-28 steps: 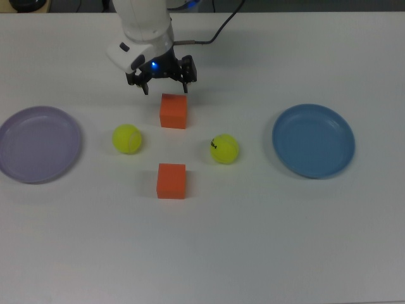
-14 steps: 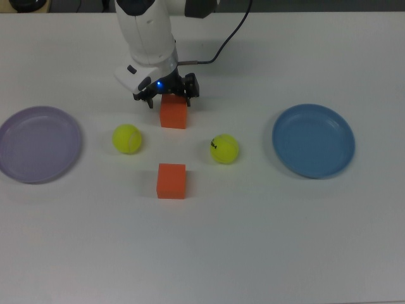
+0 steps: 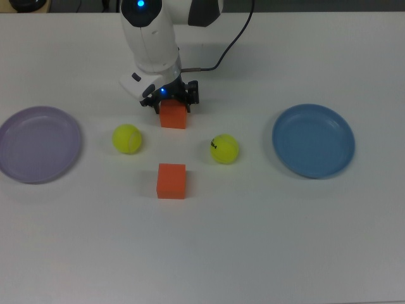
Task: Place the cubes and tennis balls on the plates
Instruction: 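Carry the orange cube over the blue plate and release it, then move the open gripper to the second orange cube and lower, then grasp the second orange cube and lift it, then stack the second cube on the first cube on the blue plate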
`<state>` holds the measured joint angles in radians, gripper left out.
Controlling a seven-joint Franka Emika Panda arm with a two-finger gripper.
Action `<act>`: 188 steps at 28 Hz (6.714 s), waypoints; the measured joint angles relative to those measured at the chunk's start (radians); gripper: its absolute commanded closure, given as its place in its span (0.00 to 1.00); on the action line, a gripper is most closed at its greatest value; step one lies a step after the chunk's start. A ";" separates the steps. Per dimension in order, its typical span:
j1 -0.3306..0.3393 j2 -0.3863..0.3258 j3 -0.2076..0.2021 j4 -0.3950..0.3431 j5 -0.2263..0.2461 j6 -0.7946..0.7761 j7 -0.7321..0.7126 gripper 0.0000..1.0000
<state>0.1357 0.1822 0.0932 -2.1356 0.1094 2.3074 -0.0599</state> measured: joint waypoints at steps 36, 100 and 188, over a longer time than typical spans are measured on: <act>0.350 0.091 0.012 0.402 0.000 -0.078 0.110 1.00; 0.041 0.204 -0.032 0.554 -0.069 -0.058 -0.023 0.00; 0.355 0.216 0.168 0.492 -0.222 -0.115 0.402 0.92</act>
<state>0.4908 0.3986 0.2614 -1.6433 -0.1130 2.1924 0.3424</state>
